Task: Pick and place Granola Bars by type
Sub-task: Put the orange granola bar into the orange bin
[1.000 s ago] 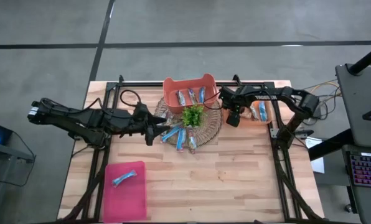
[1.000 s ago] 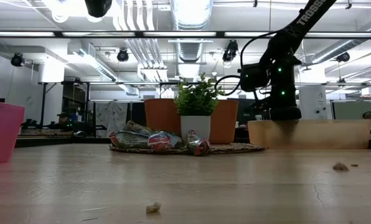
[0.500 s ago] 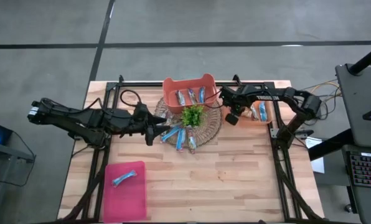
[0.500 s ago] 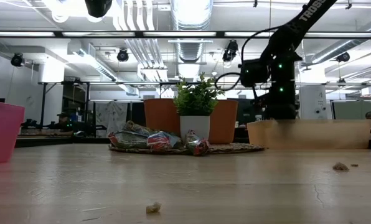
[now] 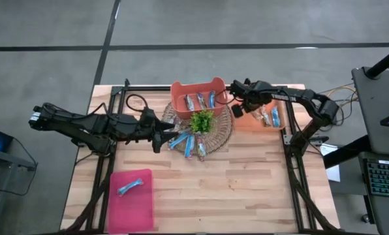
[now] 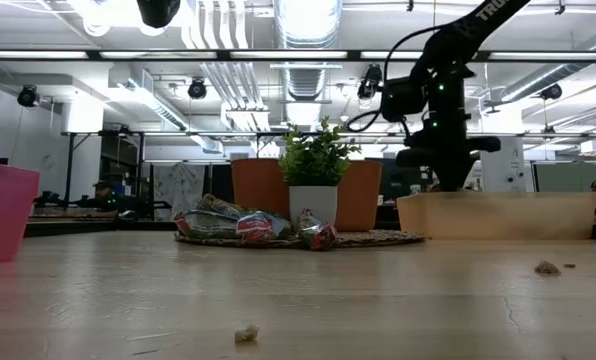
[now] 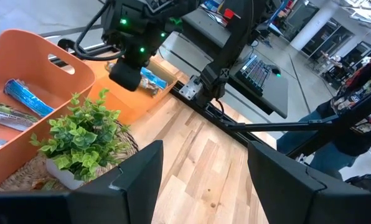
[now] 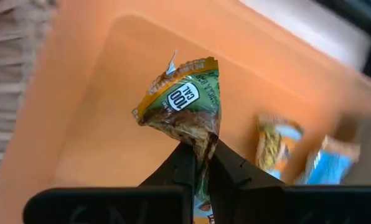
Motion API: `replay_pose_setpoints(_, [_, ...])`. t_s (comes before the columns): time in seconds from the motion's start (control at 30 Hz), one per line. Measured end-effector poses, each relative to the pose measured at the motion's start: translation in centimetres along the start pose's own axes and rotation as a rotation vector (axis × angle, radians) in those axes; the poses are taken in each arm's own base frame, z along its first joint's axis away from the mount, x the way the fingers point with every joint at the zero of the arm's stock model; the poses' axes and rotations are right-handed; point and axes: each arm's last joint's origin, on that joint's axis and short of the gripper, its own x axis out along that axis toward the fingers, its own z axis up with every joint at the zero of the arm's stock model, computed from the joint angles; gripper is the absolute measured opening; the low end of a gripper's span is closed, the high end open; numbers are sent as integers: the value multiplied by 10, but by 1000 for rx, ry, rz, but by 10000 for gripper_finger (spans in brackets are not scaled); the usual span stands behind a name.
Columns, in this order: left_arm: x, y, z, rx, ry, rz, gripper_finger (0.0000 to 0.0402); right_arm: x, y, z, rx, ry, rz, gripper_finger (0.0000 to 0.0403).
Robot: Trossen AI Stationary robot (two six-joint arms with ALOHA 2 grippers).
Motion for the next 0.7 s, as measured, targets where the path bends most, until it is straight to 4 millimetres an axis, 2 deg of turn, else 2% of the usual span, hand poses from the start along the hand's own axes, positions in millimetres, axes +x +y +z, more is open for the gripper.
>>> replay_pose_setpoints(0.4, [0, 0, 0, 8, -1, -1, 216, 10, -10, -3, 384, 26, -55, 11])
replay_pose_setpoints(0.7, [0, 0, 0, 7, 2, -7, 216, 18, -23, -5, 535, 26, -140, 11])
